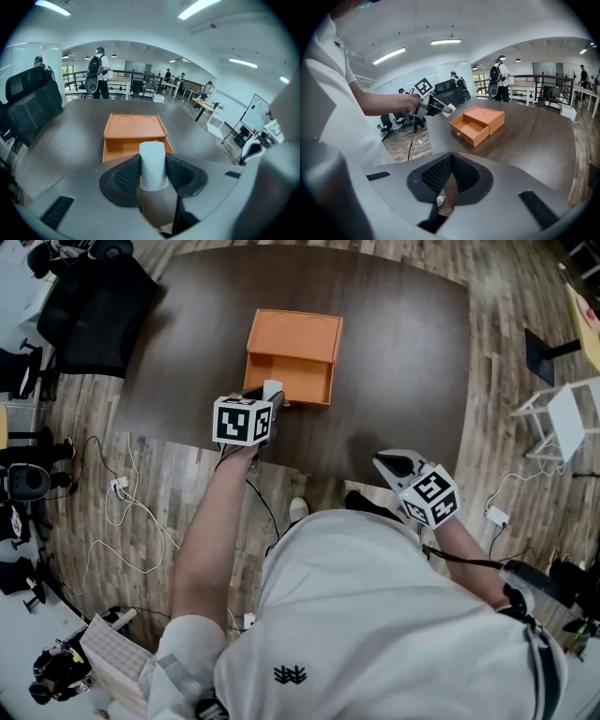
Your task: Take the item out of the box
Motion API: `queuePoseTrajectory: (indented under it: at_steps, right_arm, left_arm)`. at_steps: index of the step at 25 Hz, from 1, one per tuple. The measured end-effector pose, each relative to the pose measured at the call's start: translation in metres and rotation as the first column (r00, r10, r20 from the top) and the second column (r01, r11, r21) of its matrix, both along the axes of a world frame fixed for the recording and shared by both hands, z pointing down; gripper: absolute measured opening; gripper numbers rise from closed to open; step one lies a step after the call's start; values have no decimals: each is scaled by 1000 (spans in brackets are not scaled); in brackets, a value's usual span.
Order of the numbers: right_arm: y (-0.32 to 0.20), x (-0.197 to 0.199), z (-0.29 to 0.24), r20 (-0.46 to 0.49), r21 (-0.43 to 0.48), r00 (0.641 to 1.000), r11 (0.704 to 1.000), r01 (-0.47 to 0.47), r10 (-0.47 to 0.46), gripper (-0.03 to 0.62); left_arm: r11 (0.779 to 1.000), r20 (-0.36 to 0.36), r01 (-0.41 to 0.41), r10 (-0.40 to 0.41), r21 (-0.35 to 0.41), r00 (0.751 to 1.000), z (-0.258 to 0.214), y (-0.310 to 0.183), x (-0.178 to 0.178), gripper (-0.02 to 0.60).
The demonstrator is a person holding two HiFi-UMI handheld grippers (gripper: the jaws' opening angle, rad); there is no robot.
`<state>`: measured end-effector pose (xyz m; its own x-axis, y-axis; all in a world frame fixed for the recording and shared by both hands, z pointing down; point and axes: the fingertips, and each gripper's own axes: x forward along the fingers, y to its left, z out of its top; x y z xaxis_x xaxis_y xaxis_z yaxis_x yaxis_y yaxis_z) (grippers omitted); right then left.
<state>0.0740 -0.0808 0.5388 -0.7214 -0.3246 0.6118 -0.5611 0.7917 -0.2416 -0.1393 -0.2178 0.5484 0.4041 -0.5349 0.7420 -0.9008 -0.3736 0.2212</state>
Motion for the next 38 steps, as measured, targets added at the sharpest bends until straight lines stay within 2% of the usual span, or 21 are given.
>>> queuePoseTrajectory:
  at_steps: [11, 18, 25, 38]
  right_arm:
    - [35, -61, -14, -24, 37, 1000, 999, -16, 17, 3]
    - [68, -87, -18, -44, 60, 998, 997, -42, 44, 3]
    - [100, -107, -22, -48, 79, 995, 993, -85, 88, 3]
    - [141, -137, -24, -53, 106, 989, 985, -134, 140, 3]
  left_arm:
    - [993, -93, -52, 62, 102, 994, -53, 71, -27, 170]
    - [981, -147, -84, 110, 175, 983, -81, 124, -34, 170]
    - [972, -176, -127, 162, 195, 971, -92, 183, -47, 170]
    - [956, -190, -198, 241, 217, 952, -93, 239, -63, 169]
